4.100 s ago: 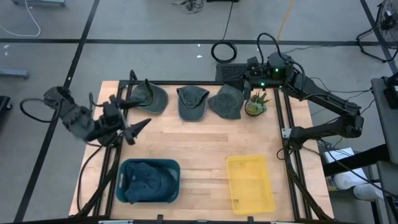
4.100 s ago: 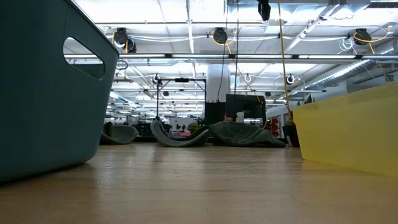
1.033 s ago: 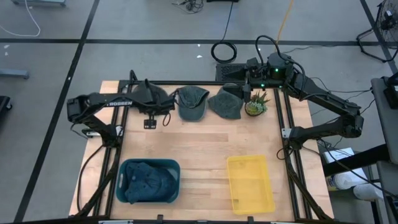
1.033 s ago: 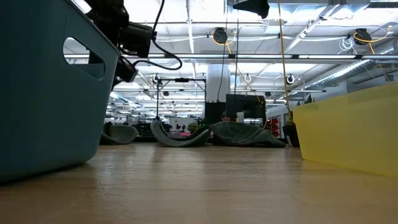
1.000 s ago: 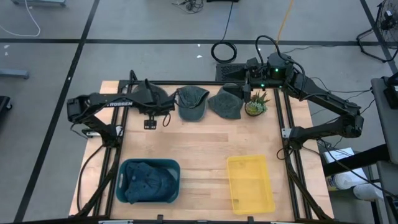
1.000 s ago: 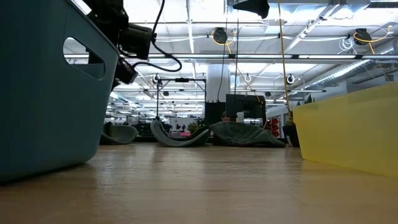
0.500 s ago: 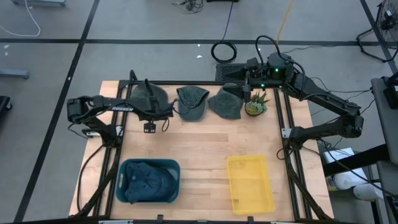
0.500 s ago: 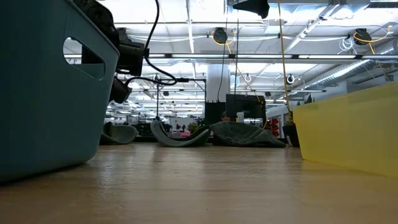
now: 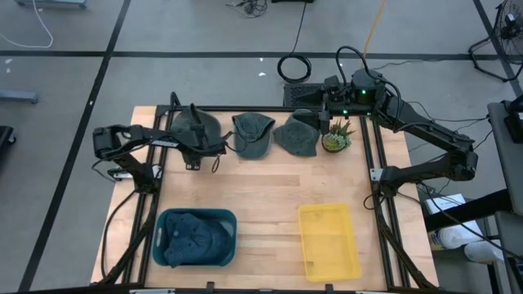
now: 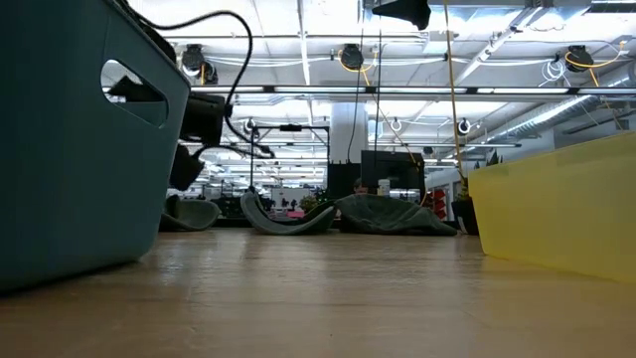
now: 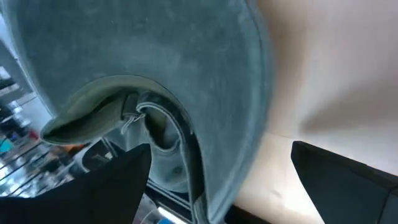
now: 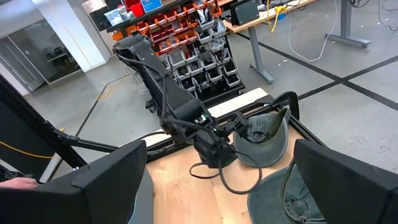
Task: Pick & Place hat
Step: Put the left gray cap into the yellow bin
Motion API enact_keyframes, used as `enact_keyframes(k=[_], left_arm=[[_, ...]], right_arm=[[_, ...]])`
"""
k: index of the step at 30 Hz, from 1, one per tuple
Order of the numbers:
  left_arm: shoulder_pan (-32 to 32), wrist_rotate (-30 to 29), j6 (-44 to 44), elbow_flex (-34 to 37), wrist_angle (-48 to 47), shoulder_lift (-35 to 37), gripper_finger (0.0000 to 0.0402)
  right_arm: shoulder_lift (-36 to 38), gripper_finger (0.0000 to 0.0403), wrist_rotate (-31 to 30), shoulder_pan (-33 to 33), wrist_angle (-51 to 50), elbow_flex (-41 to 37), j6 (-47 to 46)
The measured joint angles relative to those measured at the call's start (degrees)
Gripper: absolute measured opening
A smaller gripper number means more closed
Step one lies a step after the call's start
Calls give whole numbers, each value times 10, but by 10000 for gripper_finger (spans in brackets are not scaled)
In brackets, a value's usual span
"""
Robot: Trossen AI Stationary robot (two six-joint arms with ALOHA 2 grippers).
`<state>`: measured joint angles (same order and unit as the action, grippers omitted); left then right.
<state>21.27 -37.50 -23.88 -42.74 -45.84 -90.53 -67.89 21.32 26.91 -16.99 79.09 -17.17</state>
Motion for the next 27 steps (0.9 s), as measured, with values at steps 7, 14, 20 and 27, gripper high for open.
enact_keyframes(k=[7, 14, 20, 27], left_arm=[[3, -32, -7, -1, 25, -52, 397], [3, -50, -10, 0, 31, -58, 390], [4, -55, -8, 1, 48, -59, 308], [-2, -58, 28, -4, 2, -59, 160]], right_arm=[[0, 394, 0, 0, 0, 0, -1], [0, 394, 3, 0, 0, 0, 5], [0, 394, 33, 0, 0, 0, 14], [0, 394, 43, 0, 0, 0, 18]])
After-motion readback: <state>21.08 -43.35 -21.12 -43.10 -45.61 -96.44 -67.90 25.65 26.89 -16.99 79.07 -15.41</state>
